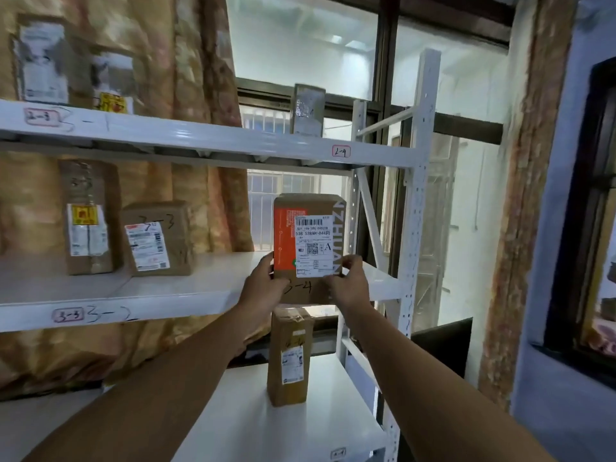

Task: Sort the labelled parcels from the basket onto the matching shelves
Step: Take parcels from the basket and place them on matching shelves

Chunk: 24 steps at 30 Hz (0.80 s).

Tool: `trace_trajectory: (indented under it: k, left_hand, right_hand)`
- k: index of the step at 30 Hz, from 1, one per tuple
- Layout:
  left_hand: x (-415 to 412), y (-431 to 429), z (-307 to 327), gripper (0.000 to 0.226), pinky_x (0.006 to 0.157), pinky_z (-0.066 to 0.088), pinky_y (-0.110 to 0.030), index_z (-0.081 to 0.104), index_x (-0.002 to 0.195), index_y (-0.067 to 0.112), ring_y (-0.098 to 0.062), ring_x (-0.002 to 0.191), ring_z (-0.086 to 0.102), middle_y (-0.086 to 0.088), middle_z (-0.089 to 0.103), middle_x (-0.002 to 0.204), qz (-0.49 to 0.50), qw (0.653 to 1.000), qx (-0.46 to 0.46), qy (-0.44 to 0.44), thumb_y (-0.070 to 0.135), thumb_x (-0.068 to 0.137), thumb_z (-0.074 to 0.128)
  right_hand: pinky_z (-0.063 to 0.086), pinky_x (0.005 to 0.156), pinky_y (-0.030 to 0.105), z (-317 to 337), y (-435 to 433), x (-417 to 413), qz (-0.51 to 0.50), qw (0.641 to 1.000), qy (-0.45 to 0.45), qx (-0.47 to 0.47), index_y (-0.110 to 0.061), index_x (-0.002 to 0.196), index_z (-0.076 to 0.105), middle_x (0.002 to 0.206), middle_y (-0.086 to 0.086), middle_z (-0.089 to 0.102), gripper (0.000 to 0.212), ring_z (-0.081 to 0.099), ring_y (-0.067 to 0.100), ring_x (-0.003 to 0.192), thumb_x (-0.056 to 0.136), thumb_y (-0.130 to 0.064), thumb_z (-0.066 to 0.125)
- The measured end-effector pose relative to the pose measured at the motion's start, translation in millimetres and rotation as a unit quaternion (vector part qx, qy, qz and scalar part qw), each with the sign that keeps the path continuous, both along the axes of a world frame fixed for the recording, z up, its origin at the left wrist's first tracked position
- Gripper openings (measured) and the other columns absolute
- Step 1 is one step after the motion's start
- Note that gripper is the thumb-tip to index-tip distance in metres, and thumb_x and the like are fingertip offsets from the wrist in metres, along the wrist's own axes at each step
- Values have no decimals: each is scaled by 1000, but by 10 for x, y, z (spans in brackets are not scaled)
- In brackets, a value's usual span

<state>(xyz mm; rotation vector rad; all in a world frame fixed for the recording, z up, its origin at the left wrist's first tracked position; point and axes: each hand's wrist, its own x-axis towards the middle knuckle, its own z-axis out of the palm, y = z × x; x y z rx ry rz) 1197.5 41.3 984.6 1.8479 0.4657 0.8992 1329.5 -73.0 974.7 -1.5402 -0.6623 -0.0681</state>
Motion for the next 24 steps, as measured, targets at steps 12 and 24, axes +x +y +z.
trace_trajectory:
  k: [12,24]
  left_hand:
    - [1334,664,34,64,95,54,-40,37,151,40,-21,113,62,8,61,127,54,998,12,18,19,96,62]
    - [1759,1164,-23,72,95,56,-45,41,147,34,-19,113,62,6,64,125,96,995,8,11,7,86,67]
  right_hand:
    - [58,95,51,93,886,1463,77,996,13,-53,-24,120,40,117,2,63,41,64,25,110,94,-17,71]
    - [63,82,52,1,1438,1857,90,992,11,-91,-30,119,41,112,0,65,51,65,23,102,86,3,60]
